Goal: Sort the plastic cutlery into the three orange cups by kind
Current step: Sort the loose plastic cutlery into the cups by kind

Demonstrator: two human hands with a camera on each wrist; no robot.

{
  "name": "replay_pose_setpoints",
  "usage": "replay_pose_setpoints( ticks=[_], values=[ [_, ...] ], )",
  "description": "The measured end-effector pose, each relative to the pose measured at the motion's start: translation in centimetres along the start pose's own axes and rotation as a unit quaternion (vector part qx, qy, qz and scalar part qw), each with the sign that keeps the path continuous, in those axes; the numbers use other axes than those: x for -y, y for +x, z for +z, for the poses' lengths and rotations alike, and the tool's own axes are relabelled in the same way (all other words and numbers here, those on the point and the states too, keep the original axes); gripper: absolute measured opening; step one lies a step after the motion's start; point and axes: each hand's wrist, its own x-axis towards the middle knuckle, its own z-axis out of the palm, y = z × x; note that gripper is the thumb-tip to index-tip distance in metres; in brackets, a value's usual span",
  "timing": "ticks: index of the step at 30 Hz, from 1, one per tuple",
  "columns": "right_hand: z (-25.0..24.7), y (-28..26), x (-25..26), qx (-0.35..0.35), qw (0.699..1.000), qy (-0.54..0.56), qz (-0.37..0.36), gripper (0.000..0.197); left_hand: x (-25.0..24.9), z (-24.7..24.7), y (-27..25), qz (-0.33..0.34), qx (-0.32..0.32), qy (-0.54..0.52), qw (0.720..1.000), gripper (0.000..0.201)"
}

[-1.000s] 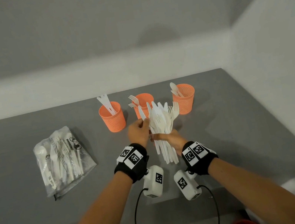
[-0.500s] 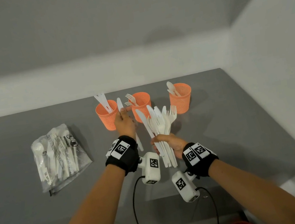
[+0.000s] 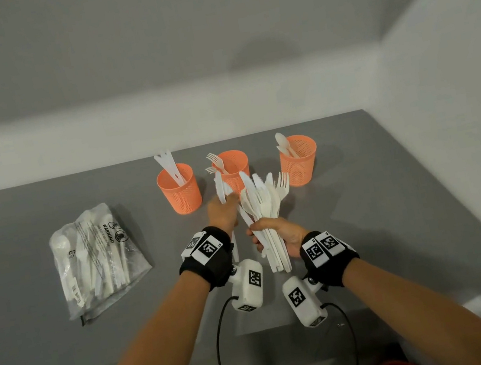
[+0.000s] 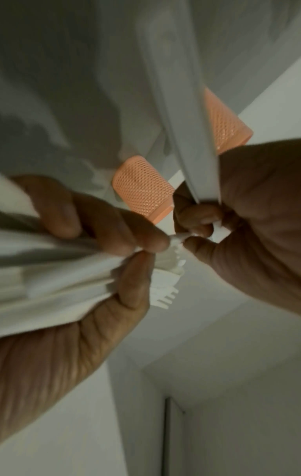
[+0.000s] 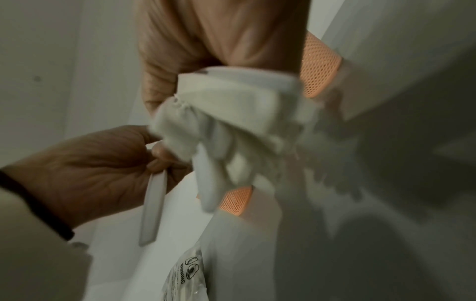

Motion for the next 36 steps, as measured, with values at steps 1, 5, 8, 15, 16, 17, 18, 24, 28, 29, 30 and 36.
replay_pose_setpoints(
  ticks=[1, 5, 8, 15, 16, 17, 18, 24, 28, 29, 30, 36],
  values=[
    [0.1, 0.2, 0.1, 0.002, 1.0, 0.011, 0.0, 0.011, -0.1, -0.1, 0.6, 0.006, -0.01, 0.003, 1.0, 0.016],
    [0.5, 1.0, 0.7, 0.015, 0.998, 0.053, 0.011, 0.008, -1.7, -1.3, 3.1, 0.045, -0.093, -0.018, 0.994, 0.022],
    [0.7, 1.8, 1.5, 0.007, 0.998, 0.069, 0.008, 0.016, -2.9, -2.5, 5.5, 0.069, -0.148, -0.012, 0.986, 0.032],
    [2.0, 3.7, 2.4, -0.013, 0.999, 0.05, 0.001, 0.016, -3.8, -3.8, 6.8, 0.006, 0.044, 0.026, 0.999, 0.022],
    [2.2, 3.9, 2.5, -0.013, 0.999, 0.045, 0.003, 0.015, -3.6, -3.7, 6.7, 0.003, 0.067, 0.037, 0.997, 0.024],
    [2.4, 4.1, 2.5, -0.011, 0.999, 0.039, 0.005, 0.011, -3.5, -3.7, 6.8, 0.006, 0.08, 0.045, 0.996, 0.024],
    [2.6, 4.3, 2.5, -0.008, 0.999, 0.033, 0.009, 0.008, -3.5, -3.7, 6.8, 0.009, 0.09, 0.047, 0.995, 0.024],
    [3.6, 4.6, 2.4, 0.004, 1.0, 0.016, 0.026, 0.019, -4.0, -4.4, 7.5, 0.011, 0.114, 0.057, 0.992, 0.024],
    [3.8, 4.4, 2.0, 0.004, 1.0, 0.018, 0.022, 0.022, -4.5, -5.0, 8.4, 0.033, 0.085, 0.036, 0.995, 0.021],
    [3.9, 4.4, 1.9, 0.005, 1.0, 0.018, 0.019, 0.023, -4.6, -5.1, 8.7, 0.043, 0.068, 0.026, 0.996, 0.022],
    [3.8, 4.4, 1.9, 0.005, 1.0, 0.017, 0.016, 0.023, -4.7, -5.1, 8.8, 0.051, 0.052, 0.013, 0.997, 0.023],
    [3.6, 4.7, 2.2, 0.01, 1.0, 0.005, 0.02, 0.021, -4.3, -4.8, 8.1, 0.053, 0.097, 0.07, 0.991, 0.019]
  ],
)
